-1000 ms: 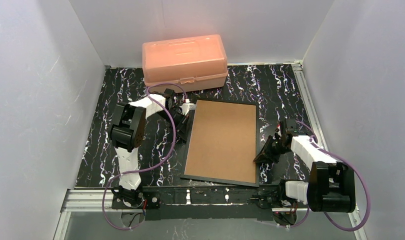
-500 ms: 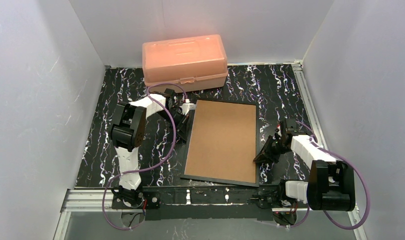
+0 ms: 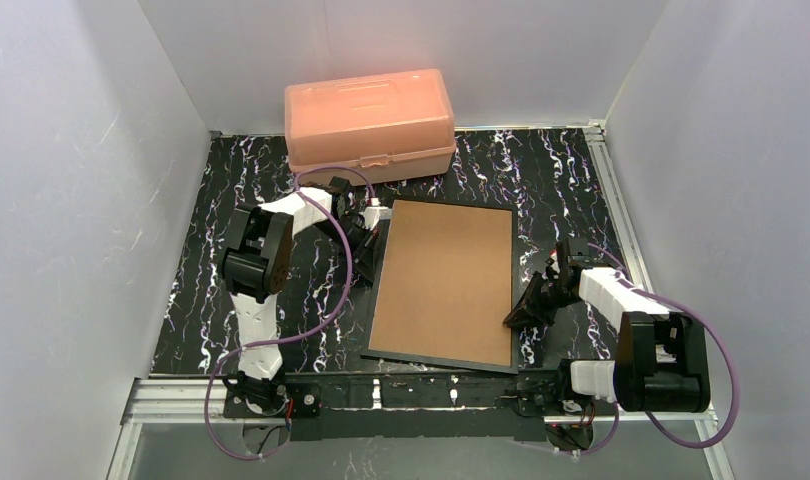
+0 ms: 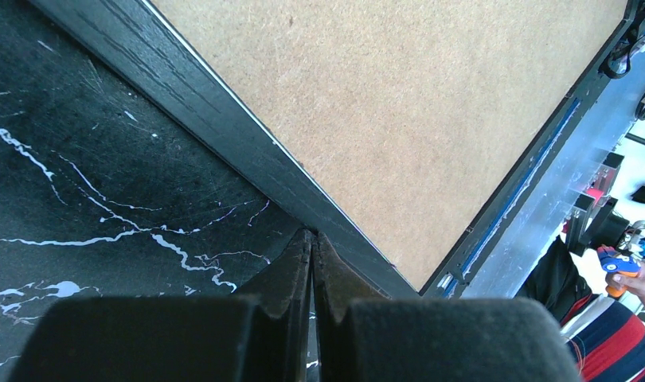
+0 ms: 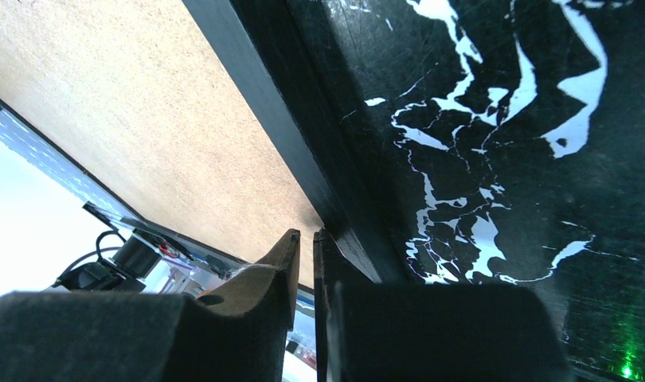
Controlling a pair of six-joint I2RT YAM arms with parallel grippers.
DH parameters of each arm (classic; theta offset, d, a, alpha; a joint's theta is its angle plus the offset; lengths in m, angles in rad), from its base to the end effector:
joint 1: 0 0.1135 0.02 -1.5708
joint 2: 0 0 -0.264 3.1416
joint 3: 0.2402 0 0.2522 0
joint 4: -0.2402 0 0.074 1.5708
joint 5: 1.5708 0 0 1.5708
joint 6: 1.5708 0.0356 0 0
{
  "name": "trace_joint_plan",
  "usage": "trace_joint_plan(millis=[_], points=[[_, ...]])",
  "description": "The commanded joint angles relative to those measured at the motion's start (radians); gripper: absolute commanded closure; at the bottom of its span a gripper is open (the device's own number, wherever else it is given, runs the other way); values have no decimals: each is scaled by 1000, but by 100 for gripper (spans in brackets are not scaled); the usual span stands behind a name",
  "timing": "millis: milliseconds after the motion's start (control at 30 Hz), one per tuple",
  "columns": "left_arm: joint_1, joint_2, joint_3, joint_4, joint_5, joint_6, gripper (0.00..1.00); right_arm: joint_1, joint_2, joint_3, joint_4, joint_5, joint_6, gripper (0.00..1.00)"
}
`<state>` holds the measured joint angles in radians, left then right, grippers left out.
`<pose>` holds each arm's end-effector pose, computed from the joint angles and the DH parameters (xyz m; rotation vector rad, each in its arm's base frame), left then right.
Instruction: Put the photo into the frame
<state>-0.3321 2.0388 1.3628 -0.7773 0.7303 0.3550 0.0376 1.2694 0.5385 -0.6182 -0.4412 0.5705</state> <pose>0.3510 -0.1462 0.1428 1.0111 2.6379 -1.0778 0.1867 0.0222 0.1432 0.7118 2.8898 0.7357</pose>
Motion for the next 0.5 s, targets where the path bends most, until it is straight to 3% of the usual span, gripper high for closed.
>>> trace_joint_plan(millis=[0,467], points=[[-36,21,13,13,22,-1,100,13,29,-37,39,101,-21,79],[-36,12,19,9,15,-2,100,40,34,39,-19,194,-40,79]])
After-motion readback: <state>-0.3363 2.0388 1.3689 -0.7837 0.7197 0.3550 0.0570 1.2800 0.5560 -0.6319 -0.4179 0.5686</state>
